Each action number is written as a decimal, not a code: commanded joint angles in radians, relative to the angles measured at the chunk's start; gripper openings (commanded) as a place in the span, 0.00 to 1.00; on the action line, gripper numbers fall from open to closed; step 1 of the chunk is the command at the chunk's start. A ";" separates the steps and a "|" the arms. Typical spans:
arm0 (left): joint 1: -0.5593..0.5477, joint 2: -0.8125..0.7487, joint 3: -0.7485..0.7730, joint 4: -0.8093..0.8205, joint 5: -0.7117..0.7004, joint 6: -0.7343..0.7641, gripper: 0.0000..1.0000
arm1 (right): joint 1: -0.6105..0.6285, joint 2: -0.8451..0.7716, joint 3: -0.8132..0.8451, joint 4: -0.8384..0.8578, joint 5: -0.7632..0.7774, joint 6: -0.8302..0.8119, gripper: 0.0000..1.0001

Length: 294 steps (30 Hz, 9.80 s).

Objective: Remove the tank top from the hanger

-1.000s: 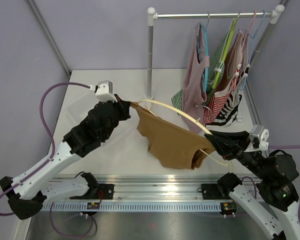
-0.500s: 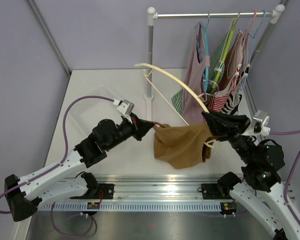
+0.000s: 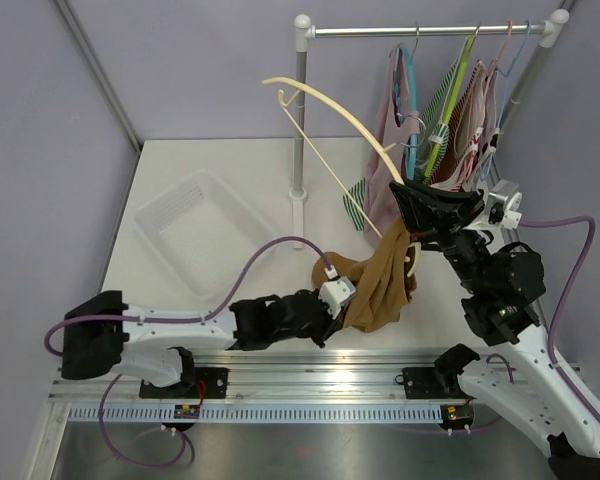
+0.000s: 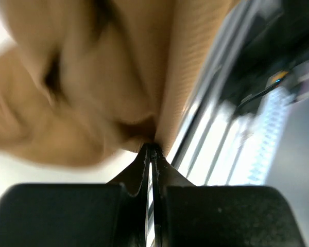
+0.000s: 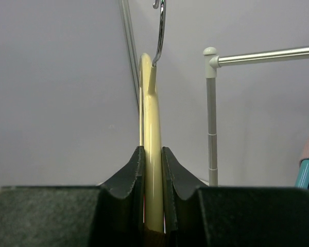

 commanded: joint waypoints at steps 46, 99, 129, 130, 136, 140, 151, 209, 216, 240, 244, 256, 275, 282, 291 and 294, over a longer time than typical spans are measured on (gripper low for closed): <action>-0.080 -0.417 0.175 -0.901 -0.729 -0.448 0.99 | 0.001 0.769 1.024 -0.659 0.540 -0.370 0.00; -0.083 0.447 0.408 -0.253 -0.410 -0.184 0.99 | 0.009 0.127 0.633 -1.041 -0.001 -0.070 0.99; 0.029 0.047 0.368 -0.463 -0.635 -0.164 0.00 | 0.009 -0.145 0.433 -1.030 -0.051 -0.036 0.99; 0.040 0.025 0.382 -0.479 -0.660 -0.157 0.00 | 0.009 -0.146 0.432 -1.029 -0.049 -0.036 1.00; 0.147 -0.124 0.524 -0.566 -0.709 -0.083 0.00 | 0.009 -0.154 0.424 -1.013 -0.035 -0.031 0.99; 0.236 -0.170 0.624 -0.597 -0.729 -0.025 0.00 | 0.009 -0.154 0.421 -1.007 -0.009 -0.028 0.99; 0.627 -0.158 0.736 -0.667 -0.605 -0.039 0.00 | 0.009 -0.149 0.419 -1.006 0.008 -0.022 0.99; 0.762 -0.448 0.275 -0.878 -0.227 -0.068 0.99 | -0.318 1.018 1.434 -1.179 0.244 -0.143 0.59; 0.758 -0.451 0.262 -0.870 -0.207 -0.049 0.99 | -0.323 1.183 1.651 -1.288 0.199 -0.156 0.53; 0.758 -0.441 0.258 -0.868 -0.186 -0.040 0.99 | -0.323 1.224 1.817 -1.326 0.209 -0.140 0.00; 0.758 -0.444 0.256 -0.868 -0.186 -0.040 0.99 | -0.323 1.207 1.838 -1.306 0.200 -0.116 0.00; 0.758 -0.501 0.253 -0.850 -0.190 -0.049 0.99 | -0.323 1.113 1.788 -1.271 0.175 -0.107 0.00; 0.738 -0.527 0.382 -0.787 -0.132 -0.147 0.99 | -0.321 0.583 1.119 -1.217 -0.038 0.038 0.00; 0.510 -0.429 0.521 -0.688 -0.244 -0.183 0.99 | -0.321 0.365 0.970 -1.300 -0.106 0.050 0.00; 0.103 -0.179 0.729 -0.392 -0.430 0.084 0.99 | -0.321 0.170 0.887 -1.478 -0.137 0.005 0.00; 0.067 -0.090 0.798 -0.312 -0.385 0.167 0.99 | -0.321 0.122 0.867 -1.498 -0.178 -0.014 0.00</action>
